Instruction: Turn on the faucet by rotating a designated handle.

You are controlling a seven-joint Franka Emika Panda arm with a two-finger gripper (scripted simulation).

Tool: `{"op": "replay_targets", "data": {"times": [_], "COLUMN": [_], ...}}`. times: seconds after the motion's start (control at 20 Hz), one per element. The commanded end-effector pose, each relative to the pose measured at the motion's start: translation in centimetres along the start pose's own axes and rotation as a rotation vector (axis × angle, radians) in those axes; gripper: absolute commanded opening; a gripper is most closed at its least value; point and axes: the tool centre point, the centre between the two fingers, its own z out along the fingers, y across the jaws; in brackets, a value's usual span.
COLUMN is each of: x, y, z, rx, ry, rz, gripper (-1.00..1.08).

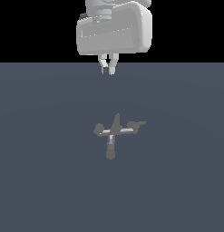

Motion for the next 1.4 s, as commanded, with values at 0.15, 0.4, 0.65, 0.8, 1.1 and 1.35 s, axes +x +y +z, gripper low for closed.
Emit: {"op": "replay_targets", "data": {"times": [0.15,0.4,0.65,0.8,1.1,1.35], "x": [3.0,5.9,9.0,10.9,14.4,16.5], "y": [-1.0,-1.4,-1.6,-1.4,-0.8,-0.2], "z": [3.8,7.2,10.7,12.8,16.7,19.0], "rx": [0.004,0.006,0.008,0.008,0.011,0.013], "ry": [0.000,0.000,0.000,0.001,0.001,0.000], "rz": [0.135,0.258,0.385,0.464,0.608,0.697], "gripper": [-1.00,-1.00,-1.00,-1.00,-1.00,-1.00]}}
